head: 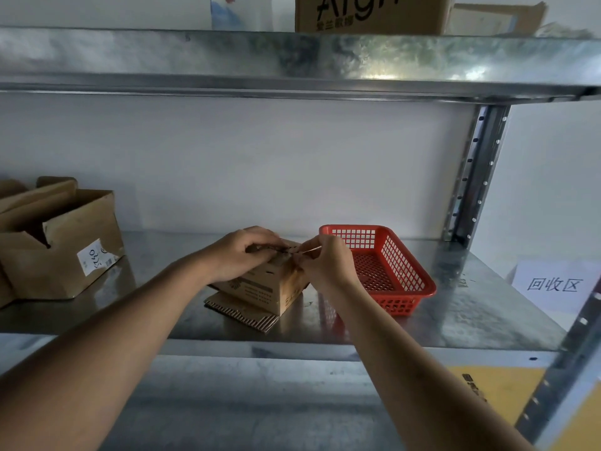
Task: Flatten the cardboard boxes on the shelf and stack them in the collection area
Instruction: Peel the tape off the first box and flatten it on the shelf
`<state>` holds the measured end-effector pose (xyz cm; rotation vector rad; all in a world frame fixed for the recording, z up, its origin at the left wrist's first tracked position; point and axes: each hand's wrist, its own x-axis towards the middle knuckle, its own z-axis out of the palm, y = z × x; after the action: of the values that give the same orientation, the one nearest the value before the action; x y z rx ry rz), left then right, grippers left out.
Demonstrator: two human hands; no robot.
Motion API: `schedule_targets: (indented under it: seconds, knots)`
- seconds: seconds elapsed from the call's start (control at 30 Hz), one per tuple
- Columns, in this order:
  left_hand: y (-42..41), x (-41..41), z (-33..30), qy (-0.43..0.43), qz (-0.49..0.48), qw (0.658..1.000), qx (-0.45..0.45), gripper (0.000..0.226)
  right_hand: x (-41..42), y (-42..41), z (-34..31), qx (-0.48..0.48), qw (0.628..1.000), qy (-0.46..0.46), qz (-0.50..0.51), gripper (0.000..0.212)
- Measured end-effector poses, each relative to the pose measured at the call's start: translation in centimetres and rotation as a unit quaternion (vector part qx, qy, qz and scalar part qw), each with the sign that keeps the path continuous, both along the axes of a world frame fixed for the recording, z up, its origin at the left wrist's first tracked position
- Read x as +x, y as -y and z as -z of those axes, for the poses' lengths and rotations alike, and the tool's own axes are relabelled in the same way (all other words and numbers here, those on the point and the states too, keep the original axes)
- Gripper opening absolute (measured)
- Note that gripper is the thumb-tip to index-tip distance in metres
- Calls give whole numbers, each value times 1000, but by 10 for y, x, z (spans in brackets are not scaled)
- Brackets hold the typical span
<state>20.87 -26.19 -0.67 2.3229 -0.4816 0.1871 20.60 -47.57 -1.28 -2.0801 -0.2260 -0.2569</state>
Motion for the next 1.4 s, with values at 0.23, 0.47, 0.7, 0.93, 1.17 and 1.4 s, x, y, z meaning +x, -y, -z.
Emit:
schedule_targets:
  seconds: [0.23,0.47,0.7,0.93,1.17,1.4]
  knots:
    - [-5,-1,-2,-14,17,999,-27,20,-25,-20,20,4,991,105,88,24]
    - [-13,0,-6,-20,57,998,-6,23,-23,-25,32,17,988,136,71,19]
    - [-21,5,-7,-37,79,996,5,24,-24,-35,34,-32,988,144,52,15]
    - [-25,17,2,8,71,994,86,29,-31,-50,27,-114,990,78,38,10]
    - [-26,23,6,43,6,974,223,72,-41,-58,9,-196,979,53,-33,21]
    - [-27,20,6,39,-9,979,198,42,-37,-44,22,14,991,90,98,24]
